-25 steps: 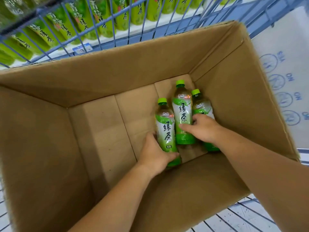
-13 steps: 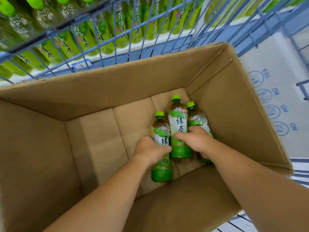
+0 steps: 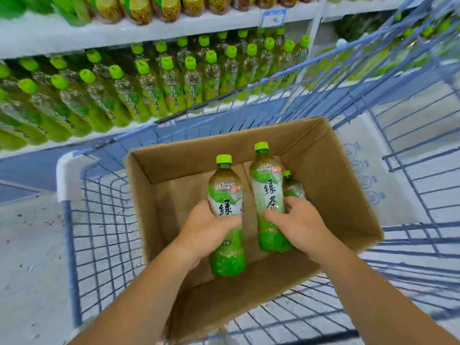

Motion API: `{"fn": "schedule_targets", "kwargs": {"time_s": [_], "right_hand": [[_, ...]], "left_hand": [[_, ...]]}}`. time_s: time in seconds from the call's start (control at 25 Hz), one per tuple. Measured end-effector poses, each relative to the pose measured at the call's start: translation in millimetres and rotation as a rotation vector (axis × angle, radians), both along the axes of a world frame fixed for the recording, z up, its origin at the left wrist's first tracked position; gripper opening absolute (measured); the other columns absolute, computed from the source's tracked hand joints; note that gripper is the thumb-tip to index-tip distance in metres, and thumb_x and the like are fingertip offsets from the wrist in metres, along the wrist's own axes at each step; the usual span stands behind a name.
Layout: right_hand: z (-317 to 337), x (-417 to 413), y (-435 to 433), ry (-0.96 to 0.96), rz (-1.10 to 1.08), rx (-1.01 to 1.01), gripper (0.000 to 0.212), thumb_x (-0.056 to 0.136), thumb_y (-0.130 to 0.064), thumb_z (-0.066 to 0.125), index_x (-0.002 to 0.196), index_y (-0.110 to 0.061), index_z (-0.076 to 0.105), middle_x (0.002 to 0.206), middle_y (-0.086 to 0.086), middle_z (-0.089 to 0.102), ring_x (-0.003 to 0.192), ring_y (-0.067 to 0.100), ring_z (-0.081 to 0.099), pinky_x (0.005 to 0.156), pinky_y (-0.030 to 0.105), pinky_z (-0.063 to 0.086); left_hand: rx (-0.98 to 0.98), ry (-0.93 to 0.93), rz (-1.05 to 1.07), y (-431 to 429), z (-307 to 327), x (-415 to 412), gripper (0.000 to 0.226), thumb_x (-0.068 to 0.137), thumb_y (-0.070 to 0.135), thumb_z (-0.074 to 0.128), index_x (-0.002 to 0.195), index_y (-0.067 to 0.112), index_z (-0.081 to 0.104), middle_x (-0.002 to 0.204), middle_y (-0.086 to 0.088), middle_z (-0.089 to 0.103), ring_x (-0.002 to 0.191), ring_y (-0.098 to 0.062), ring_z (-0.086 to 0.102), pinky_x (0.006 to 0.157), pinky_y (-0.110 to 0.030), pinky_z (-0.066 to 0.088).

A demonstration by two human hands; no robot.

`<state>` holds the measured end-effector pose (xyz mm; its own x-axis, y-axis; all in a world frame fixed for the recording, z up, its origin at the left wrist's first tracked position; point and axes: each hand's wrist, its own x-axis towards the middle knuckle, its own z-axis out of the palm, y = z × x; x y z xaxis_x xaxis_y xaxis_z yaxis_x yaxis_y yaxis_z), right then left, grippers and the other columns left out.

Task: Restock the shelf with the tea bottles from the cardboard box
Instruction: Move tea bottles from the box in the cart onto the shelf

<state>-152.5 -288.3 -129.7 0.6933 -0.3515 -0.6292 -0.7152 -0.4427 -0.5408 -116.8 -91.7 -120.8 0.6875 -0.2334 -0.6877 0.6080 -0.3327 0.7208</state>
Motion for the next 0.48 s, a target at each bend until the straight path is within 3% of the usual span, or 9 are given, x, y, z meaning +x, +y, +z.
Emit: {"fn": "schedule_targets", "kwargs": {"time_s": [0.24, 0.32, 0.48], "right_hand": [[100, -19, 114, -0.235, -0.031, -0.100, 0.022, 0.078, -0.042, 0.075, 0.087, -0.024, 0.066, 0.079, -0.008, 0.070, 0.071, 0.004, 0.064, 0.058, 0.026, 0.052], [121, -24, 160, -0.303, -0.050, -0.079, 0.018, 0.079, -0.037, 0.076, 0.085, -0.024, 0.066, 0.077, -0.010, 0.068, 0.064, -0.006, 0.061, 0.048, 0.011, 0.042], [158, -12, 261, -0.440, -0.046, -0.003, 0.015, 0.078, -0.030, 0.079, 0.082, -0.027, 0.064, 0.079, -0.014, 0.068, 0.066, -0.009, 0.060, 0.050, 0.006, 0.042]], "left_hand": [[-0.068, -0.162, 0.109, 98, 80, -5, 0.020, 0.080, 0.023, 0.075, 0.098, 0.021, 0.069, 0.082, 0.009, 0.075, 0.075, -0.009, 0.071, 0.061, -0.025, 0.054], [-0.059, -0.225, 0.105, 143, 106, -4, 0.019, 0.080, 0.023, 0.076, 0.096, 0.023, 0.066, 0.077, 0.012, 0.072, 0.070, -0.004, 0.069, 0.056, -0.020, 0.051], [0.010, -0.361, 0.116, 250, 147, 8, 0.020, 0.078, 0.023, 0.079, 0.089, 0.029, 0.064, 0.076, 0.013, 0.071, 0.067, 0.000, 0.067, 0.058, -0.022, 0.053]]}}
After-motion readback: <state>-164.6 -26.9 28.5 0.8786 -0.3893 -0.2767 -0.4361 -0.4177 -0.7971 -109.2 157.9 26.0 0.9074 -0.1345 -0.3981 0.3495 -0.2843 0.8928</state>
